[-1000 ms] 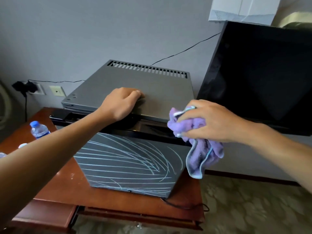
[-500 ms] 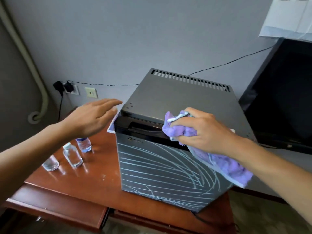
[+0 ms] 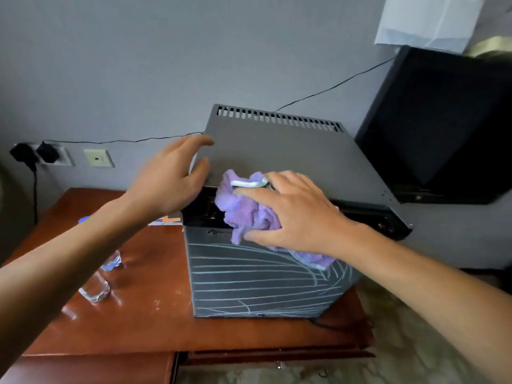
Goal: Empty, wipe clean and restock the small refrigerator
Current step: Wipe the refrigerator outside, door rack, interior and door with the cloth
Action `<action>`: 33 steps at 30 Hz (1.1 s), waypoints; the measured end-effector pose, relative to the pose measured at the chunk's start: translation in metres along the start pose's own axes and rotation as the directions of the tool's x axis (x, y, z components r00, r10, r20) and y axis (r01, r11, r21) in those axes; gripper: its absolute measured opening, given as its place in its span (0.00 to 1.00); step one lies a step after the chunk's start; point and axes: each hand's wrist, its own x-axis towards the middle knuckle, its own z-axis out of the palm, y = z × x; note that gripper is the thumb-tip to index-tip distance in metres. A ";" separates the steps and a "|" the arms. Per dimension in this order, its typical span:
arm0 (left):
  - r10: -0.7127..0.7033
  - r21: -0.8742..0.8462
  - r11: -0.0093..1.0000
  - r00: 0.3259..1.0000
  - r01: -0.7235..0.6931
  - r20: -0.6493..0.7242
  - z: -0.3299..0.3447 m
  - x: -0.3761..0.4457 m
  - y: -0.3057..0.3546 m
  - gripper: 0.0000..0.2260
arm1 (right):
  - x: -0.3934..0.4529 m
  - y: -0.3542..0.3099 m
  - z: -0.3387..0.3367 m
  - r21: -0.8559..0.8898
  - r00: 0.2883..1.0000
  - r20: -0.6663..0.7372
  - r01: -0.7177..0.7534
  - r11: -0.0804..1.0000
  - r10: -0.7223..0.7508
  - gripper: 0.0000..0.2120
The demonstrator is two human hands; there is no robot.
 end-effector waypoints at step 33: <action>-0.301 0.488 0.871 0.852 0.061 0.429 0.255 0.193 0.229 0.32 | -0.165 0.393 0.091 0.978 0.682 0.208 -0.129 -0.165 0.701 0.26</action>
